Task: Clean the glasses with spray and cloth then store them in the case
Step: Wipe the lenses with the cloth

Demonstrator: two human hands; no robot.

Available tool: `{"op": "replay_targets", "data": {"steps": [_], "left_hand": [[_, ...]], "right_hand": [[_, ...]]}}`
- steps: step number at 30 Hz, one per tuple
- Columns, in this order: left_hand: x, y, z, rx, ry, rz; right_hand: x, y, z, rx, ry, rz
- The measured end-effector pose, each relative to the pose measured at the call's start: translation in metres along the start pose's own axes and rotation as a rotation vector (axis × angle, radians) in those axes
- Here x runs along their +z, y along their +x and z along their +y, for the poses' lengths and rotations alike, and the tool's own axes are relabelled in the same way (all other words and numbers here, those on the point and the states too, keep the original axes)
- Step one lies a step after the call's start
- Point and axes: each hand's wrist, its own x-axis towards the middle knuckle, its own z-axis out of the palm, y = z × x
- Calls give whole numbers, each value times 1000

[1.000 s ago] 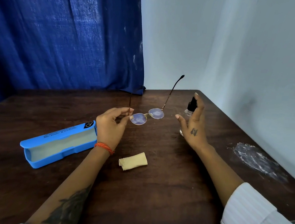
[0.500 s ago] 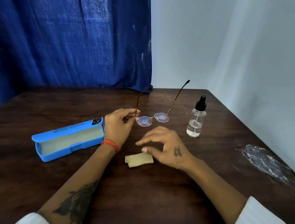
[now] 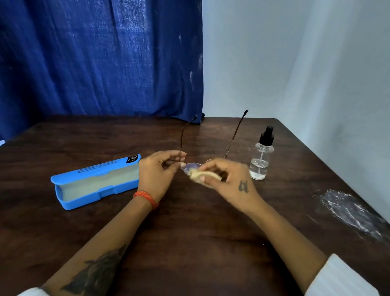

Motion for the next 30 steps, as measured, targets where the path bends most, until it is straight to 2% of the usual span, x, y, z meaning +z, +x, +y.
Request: {"op": "replay_targets", "data": {"steps": [2,5,11,18,26,28,30], "left_hand": [[-4,-7,3,-1,17,-8],[-8,-16,4,4,34,-12],[-6,-21,6,38,44,30],[-7,-22,8,132,59,79],[-10,-19,8,299,177,96],[-9,-19,8,310,186,93],[-9,-20,8,312,177,95]], "right_hand": [[0,3,2,-6,-31,180],[8,2,5,-45,-156,266],[34,-5,4,-194,-419,59],[29,-3,6,-377,-450,112],[39,-4,-1,-379,-716,160],[45,-1,2,-354,-707,127],[46,-1,0,-332,-600,121]]}}
